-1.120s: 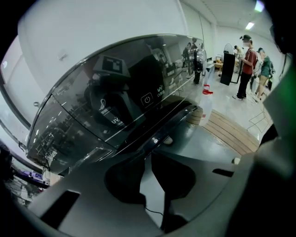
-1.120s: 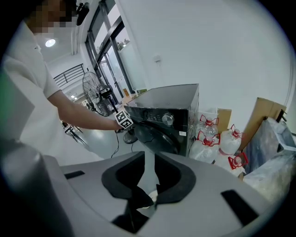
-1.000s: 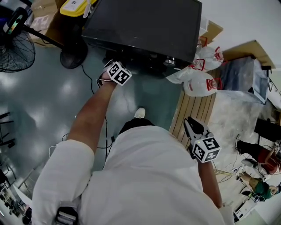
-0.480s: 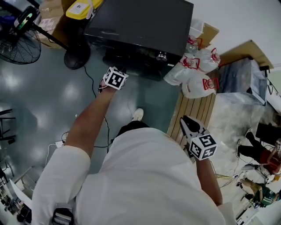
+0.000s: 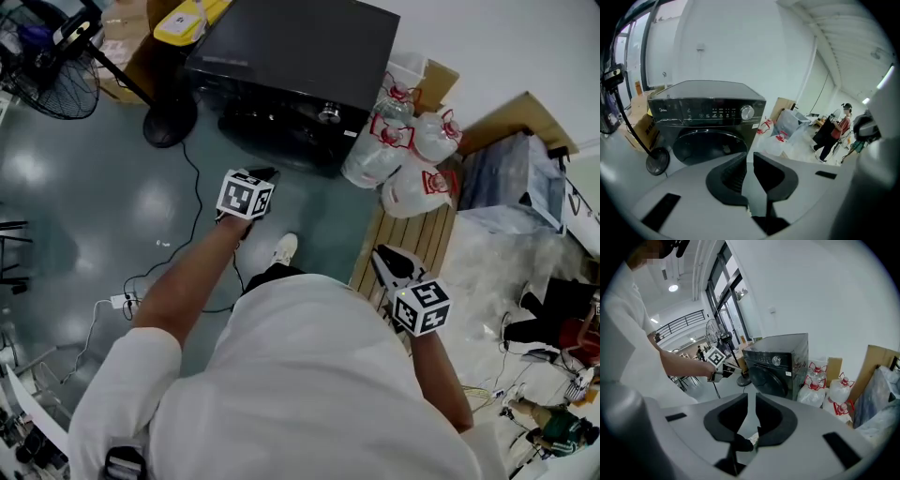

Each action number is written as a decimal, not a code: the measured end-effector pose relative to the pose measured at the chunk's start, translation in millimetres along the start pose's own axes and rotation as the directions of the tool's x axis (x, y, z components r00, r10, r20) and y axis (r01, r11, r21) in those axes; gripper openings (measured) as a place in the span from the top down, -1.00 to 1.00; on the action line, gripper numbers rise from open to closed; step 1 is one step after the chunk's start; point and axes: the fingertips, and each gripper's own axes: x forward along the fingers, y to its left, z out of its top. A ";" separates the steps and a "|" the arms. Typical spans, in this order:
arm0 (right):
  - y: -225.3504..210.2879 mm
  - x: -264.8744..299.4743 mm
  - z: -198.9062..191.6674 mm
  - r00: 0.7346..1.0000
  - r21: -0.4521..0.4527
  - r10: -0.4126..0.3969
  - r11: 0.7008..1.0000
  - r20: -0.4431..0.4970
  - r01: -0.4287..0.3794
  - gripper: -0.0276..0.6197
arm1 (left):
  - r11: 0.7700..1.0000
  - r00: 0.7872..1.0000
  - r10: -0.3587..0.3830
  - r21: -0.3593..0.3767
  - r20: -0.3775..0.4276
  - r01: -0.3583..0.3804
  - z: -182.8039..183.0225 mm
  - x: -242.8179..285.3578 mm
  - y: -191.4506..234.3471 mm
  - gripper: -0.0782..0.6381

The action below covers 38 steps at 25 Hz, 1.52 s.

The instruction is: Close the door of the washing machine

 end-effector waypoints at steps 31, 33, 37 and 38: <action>27.6 -66.3 -55.6 0.992 -0.098 0.124 0.988 0.017 -0.121 0.80 | 0.980 0.973 -0.196 -0.019 0.123 0.199 -37.9 -110.3 -228.7 0.62; 30.7 -67.4 -56.3 0.992 -0.107 0.123 0.987 0.016 -0.121 0.82 | 0.980 0.973 -0.195 -0.019 0.125 0.199 -38.8 -113.7 -229.9 0.62; 34.0 -69.4 -56.7 0.992 -0.115 0.124 0.986 0.015 -0.122 0.82 | 0.980 0.973 -0.196 -0.015 0.121 0.200 -41.5 -115.8 -233.5 0.62; 33.6 -69.9 -57.2 0.992 -0.114 0.124 0.986 0.014 -0.121 0.83 | 0.979 0.973 -0.198 -0.016 0.120 0.201 -41.9 -115.1 -234.6 0.62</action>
